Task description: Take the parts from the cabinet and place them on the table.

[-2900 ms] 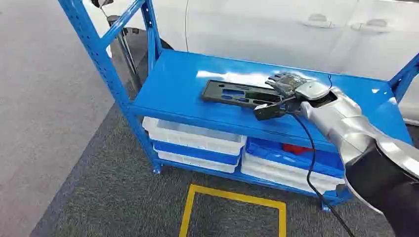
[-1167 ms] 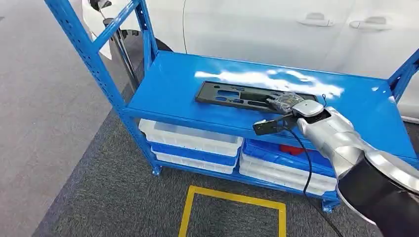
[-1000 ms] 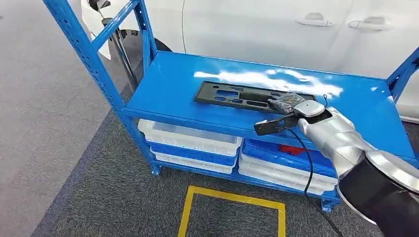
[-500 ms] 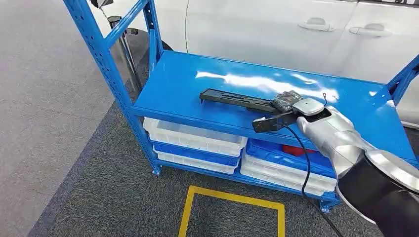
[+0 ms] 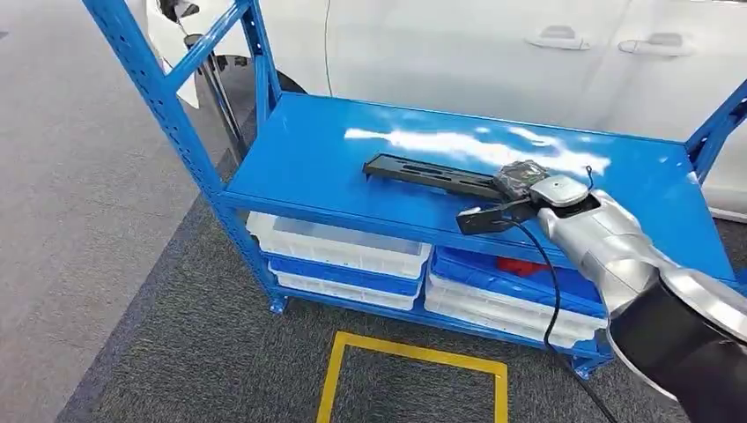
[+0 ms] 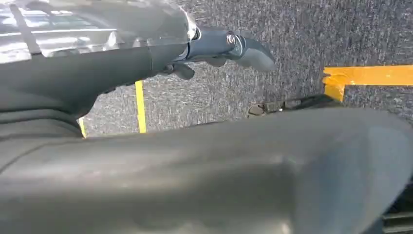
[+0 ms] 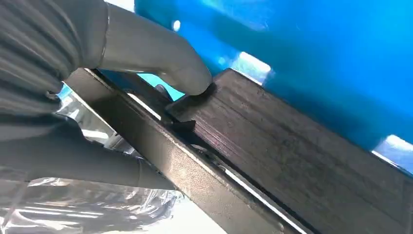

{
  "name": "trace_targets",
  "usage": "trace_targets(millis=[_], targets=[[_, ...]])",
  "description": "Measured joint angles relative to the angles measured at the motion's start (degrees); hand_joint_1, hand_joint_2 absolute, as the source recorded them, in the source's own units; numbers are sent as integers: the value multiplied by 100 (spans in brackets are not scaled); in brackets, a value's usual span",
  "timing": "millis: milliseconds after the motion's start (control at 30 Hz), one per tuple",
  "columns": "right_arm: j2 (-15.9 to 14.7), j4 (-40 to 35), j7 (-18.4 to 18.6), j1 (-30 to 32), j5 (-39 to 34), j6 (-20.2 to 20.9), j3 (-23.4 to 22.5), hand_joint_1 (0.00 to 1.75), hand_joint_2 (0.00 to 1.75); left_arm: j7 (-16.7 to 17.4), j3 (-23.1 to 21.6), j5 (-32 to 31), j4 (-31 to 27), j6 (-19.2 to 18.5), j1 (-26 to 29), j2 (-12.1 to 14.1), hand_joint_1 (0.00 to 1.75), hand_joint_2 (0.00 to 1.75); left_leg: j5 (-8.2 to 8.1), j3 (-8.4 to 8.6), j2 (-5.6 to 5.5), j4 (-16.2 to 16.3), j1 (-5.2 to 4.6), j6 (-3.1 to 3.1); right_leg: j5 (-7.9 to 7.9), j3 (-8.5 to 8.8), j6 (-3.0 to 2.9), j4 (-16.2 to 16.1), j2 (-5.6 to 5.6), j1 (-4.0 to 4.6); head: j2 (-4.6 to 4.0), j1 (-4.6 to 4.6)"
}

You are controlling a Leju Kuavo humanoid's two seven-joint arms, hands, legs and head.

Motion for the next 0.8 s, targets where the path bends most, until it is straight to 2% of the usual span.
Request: trace_targets(millis=[33,67,100,200,233,267,300,367,400,433,467,500,533,567,600,633,667,733,767,800], targets=[[0,-7,-22,-11,-20,31,-13,175,175,-7,0,2,0,0,-3,2,0,0,282,301,1,-587,1,25,-7,9,12,6,3,0,-2,-2],[-2,-13,-57,-25,-57,59,-31,175,175,-9,0,2,0,2,-7,2,0,0,490,568,1,-1106,1,53,-16,15,26,12,5,0,0,-2],[-2,-13,-105,-30,-123,70,-63,175,175,-11,0,11,0,2,-18,2,0,0,401,695,-1,-1333,-18,82,-18,4,60,18,6,26,0,-2],[-46,-26,-352,-23,-422,-37,-201,175,175,-20,0,46,-2,2,-2,2,0,0,444,653,-7,-1361,-44,151,26,-23,162,-15,12,15,0,-2],[-50,-55,-440,-27,-525,-83,-267,175,175,-20,0,52,-2,2,0,2,0,0,472,653,-4,-1401,-44,193,41,-23,199,-29,19,13,0,0],[-79,-90,-549,-38,-650,-149,-359,175,175,-20,0,59,-2,2,-2,2,0,0,530,685,10,-1475,1,246,-12,-50,223,10,21,-10,0,0],[-90,-148,-668,-88,-769,-190,-456,175,175,-20,0,65,0,4,-12,4,0,0,547,681,10,-1497,-17,269,-168,-134,234,193,12,-5,0,0],[-92,-299,-843,-245,-983,-197,-642,175,175,-26,0,74,-2,2,-18,7,0,0,560,647,31,-1494,-37,289,-664,-557,251,1107,14,-10,0,0],[-107,-394,-903,-314,-1087,-155,-733,175,175,-35,0,81,-2,2,-15,7,0,0,560,641,33,-1492,-40,290,-828,-760,260,1561,14,-10,0,0],[-125,-512,-947,-394,-1192,-65,-824,175,175,-42,0,87,-2,0,-12,7,0,0,559,639,33,-1486,-40,290,-877,-884,267,1840,14,-11,0,0],[-146,-679,-968,-497,-1319,52,-946,175,175,-59,0,89,-2,0,-10,7,0,0,556,640,29,-1477,-36,287,-783,-883,277,1828,13,-19,0,0],[-160,-825,-970,-624,-1419,153,-1052,175,175,-72,0,92,-2,0,-12,7,0,0,547,640,25,-1459,-30,276,-566,-757,288,1546,11,-33,0,0],[-168,-983,-970,-769,-1534,288,-1164,175,175,-74,0,92,-2,0,-14,7,0,0,528,640,17,-1440,-27,252,-302,-540,300,1085,9,-55,0,0],[-170,-1120,-970,-940,-1655,420,-1262,175,175,-74,0,92,-2,2,-17,7,0,0,497,639,15,-1397,-26,221,-12,-270,319,488,3,-89,0,0],[-173,-1257,-970,-1045,-1819,545,-1364,175,175,-74,0,90,-2,2,-19,7,0,0,469,626,16,-1362,-27,190,-4,-163,332,208,-1,-110,0,0],[-186,-1450,-973,-1161,-2097,715,-1506,175,175,-70,0,85,0,4,-40,11,0,0,446,580,0,-1277,-71,155,-62,-117,287,98,18,-68,0,-2],[-243,-1653,-964,-1200,-2340,851,-1646,175,175,-59,0,81,0,4,-46,13,0,0,456,563,-3,-1316,-61,140,-70,-131,216,148,23,-57,0,0],[-319,-2123,-955,-1235,-2799,1076,-1957,175,175,-26,0,74,-2,4,-48,11,0,0,452,569,-9,-1305,-49,100,-74,-150,151,148,21,-37,0,-4],[-352,-2333,-955,-1262,-3008,1175,-2089,175,175,-20,0,76,-2,6,-54,11,0,0,403,543,-11,-1288,-44,65,-62,-127,94,127,8,-67,0,-4],[-358,-2519,-955,-1287,-3181,1248,-2193,175,175,-22,0,81,-2,13,-61,11,0,0,297,493,0,-1151,-34,32,-69,-115,65,124,2,-65,0,0]])
